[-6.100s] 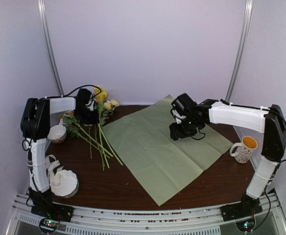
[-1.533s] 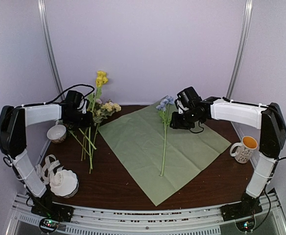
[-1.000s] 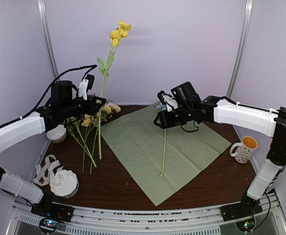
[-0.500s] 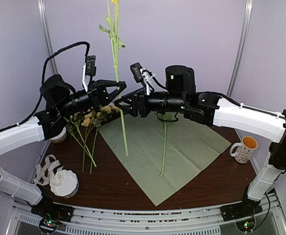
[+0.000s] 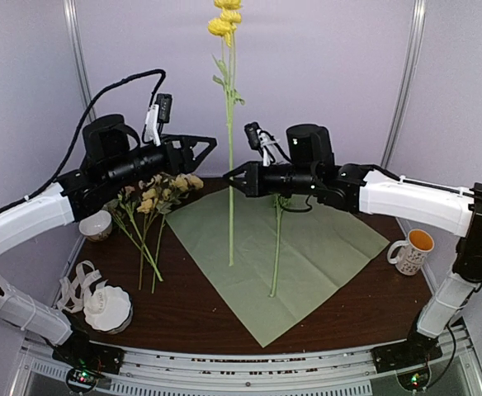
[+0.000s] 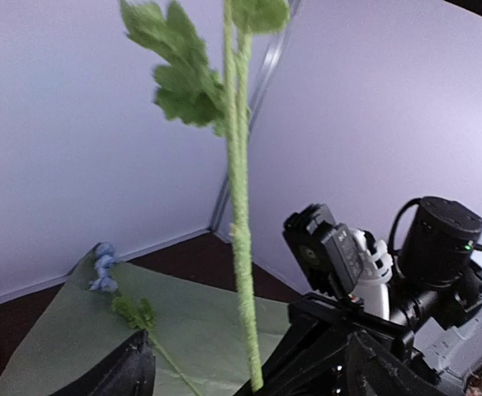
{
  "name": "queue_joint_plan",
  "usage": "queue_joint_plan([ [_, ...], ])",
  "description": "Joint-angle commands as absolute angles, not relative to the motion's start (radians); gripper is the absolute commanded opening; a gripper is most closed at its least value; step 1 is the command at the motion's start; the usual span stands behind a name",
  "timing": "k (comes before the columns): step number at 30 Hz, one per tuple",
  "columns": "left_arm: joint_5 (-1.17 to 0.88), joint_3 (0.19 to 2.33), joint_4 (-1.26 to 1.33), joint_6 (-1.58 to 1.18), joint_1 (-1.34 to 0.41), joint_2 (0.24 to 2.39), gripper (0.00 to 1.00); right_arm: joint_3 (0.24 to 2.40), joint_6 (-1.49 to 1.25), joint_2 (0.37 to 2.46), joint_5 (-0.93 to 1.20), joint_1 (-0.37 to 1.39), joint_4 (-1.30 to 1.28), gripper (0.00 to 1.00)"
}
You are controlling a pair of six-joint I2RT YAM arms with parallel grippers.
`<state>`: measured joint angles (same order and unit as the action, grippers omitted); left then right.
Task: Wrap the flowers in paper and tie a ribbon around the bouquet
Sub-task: Pass from the left arm to the right, then place the fake flower on the flattened wrapping paper.
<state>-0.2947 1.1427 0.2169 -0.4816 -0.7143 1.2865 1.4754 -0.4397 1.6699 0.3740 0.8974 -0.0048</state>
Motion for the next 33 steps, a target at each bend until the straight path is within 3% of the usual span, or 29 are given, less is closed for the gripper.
queue_joint_plan([
  [1, 0.159, 1.27, -0.227, -0.406, -0.676, 1.37, 0.85, 1.379, -0.644, 1.667, 0.39, 0.75, -0.152, 0.0],
  [6, 0.125, 1.328, -0.411, -0.378, -0.638, 1.488, 0.84, 1.257, -0.696, 1.752, 0.442, 0.626, -0.173, 0.0],
  [17, 0.004, 1.221, -0.4, -0.454, -0.504, 1.626, 0.82, 1.324, -0.633, 1.931, 0.399, 0.522, -0.31, 0.0],
  [18, -0.004, 1.21, -0.398, -0.464, -0.488, 1.643, 0.81, 1.32, -0.636, 1.937, 0.401, 0.519, -0.307, 0.03],
  [22, 0.026, 1.208, -0.4, -0.479, -0.439, 1.709, 0.78, 1.323, -0.622, 1.94, 0.355, 0.518, -0.338, 0.29],
  [30, 0.107, 1.267, -0.455, -0.463, -0.342, 1.784, 0.78, 1.321, -0.569, 1.844, 0.222, 0.536, -0.417, 0.31],
  [33, 0.122, 1.253, -0.455, -0.462, -0.282, 1.791, 0.65, 1.317, -0.545, 1.811, 0.191, 0.552, -0.437, 0.32],
])
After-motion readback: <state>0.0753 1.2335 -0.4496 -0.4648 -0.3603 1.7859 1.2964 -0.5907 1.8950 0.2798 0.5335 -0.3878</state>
